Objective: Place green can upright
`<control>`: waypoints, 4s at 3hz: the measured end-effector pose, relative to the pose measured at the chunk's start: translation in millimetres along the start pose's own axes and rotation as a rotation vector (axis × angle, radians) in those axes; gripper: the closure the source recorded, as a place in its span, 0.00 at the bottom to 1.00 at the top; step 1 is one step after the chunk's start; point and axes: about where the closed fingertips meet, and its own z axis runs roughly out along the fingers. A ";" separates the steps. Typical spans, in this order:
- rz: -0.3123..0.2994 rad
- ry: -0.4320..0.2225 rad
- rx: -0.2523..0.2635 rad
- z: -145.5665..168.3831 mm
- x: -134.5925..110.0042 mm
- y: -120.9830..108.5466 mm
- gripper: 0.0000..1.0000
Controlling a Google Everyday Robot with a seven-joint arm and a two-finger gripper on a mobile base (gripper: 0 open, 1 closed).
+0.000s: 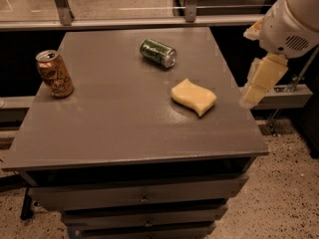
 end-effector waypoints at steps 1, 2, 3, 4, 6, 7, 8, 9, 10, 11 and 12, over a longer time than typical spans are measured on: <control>0.013 -0.063 0.024 18.4 -22.2 -30.9 0.00; 0.036 -0.128 0.049 39.8 -59.9 -65.4 0.00; 0.036 -0.128 0.049 39.8 -60.0 -65.4 0.00; 0.065 -0.149 0.062 50.7 -70.5 -73.8 0.00; 0.190 -0.146 0.080 100.2 -103.5 -108.8 0.00; 0.263 -0.132 0.066 127.3 -119.1 -122.4 0.00; 0.302 -0.147 0.048 155.0 -142.9 -135.0 0.00; 0.311 -0.167 0.027 180.9 -168.6 -146.2 0.00; 0.307 -0.160 0.005 207.4 -183.9 -153.5 0.00; 0.309 -0.132 0.000 230.8 -186.6 -164.8 0.00; 0.301 -0.096 0.008 247.7 -185.6 -177.4 0.00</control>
Offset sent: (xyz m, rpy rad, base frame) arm 0.1308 0.0823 0.0046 0.1913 -0.0990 -0.0283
